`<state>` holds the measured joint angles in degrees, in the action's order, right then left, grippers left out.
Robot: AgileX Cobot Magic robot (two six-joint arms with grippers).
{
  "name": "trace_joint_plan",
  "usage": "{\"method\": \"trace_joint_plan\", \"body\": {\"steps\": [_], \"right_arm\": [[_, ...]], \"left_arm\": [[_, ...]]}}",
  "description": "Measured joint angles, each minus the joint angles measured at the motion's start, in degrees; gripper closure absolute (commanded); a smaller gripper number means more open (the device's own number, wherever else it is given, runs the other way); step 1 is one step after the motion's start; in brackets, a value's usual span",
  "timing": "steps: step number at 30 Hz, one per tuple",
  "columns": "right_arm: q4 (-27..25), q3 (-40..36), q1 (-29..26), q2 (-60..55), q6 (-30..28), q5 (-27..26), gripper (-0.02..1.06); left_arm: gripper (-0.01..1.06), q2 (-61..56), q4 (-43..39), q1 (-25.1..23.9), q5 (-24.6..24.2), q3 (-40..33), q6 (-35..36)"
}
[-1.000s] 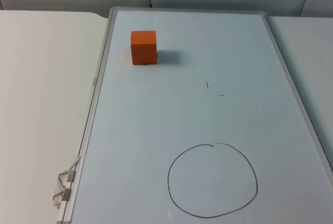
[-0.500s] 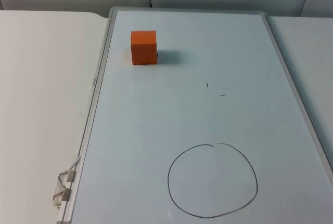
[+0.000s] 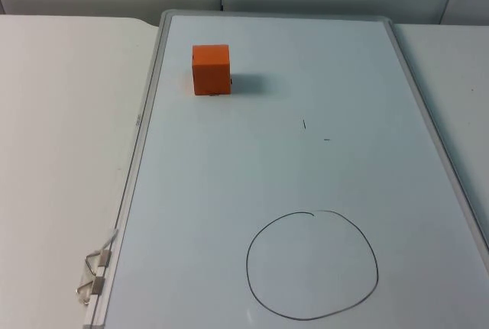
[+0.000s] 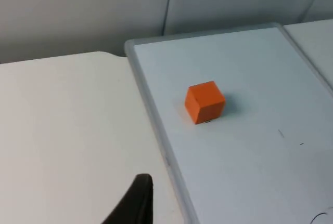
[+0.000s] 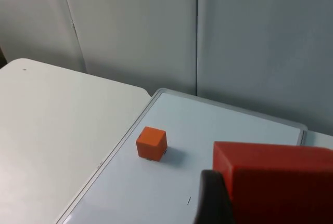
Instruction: Pick up one cube with the left hand and another cube with the right hand. First place the cube in the right hand at the target position, then stack the cube in the left hand on top.
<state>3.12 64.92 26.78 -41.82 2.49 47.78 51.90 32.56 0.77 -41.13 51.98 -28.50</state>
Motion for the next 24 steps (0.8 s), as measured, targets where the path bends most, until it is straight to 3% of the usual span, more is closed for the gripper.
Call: {"method": "trace_joint_plan", "body": {"steps": [4, 6, 10, 11, 15, 16, 20, 21, 24], "right_arm": [[0.0, 0.0, 0.0, 0.0, 0.0, -1.5, 1.05], [0.0, 0.0, 0.0, 0.0, 0.0, -1.63, 1.05], [-0.12, 0.0, 0.0, 0.0, 0.29, -1.86, 1.05], [-0.12, 0.0, 0.0, 0.0, 0.29, -1.86, 1.05], [-0.05, 0.0, 0.0, 0.0, 1.02, -1.97, 1.05], [-0.05, 0.0, 0.0, 0.0, 1.02, -1.97, 1.05], [-0.05, 0.0, 0.0, 0.0, 1.37, -1.97, 1.05], [-0.05, 0.0, 0.0, 0.0, 1.37, -1.97, 1.05], [-0.05, 0.0, 0.0, 0.0, 1.46, -1.97, 1.05]], "left_arm": [[0.01, 16.42, 10.37, 2.02, -7.33, 12.45, -9.2], [0.01, 18.64, 11.28, 3.44, -8.12, 14.37, -10.27], [0.01, 26.62, 11.75, 13.24, -5.45, 21.53, -11.46], [0.01, 26.62, 11.75, 13.24, -5.45, 21.53, -11.46], [0.01, 35.89, 4.84, 21.6, 1.39, 27.86, -2.94], [0.01, 35.89, 4.84, 21.6, 1.39, 27.86, -2.94], [0.01, 49.91, -4.5, 25.29, 3.02, 37.4, 10.01], [0.01, 49.91, -4.5, 25.29, 3.02, 37.4, 10.01], [0.01, 58.8, -10.23, 25.92, 2.83, 44.91, 19.37]]}}
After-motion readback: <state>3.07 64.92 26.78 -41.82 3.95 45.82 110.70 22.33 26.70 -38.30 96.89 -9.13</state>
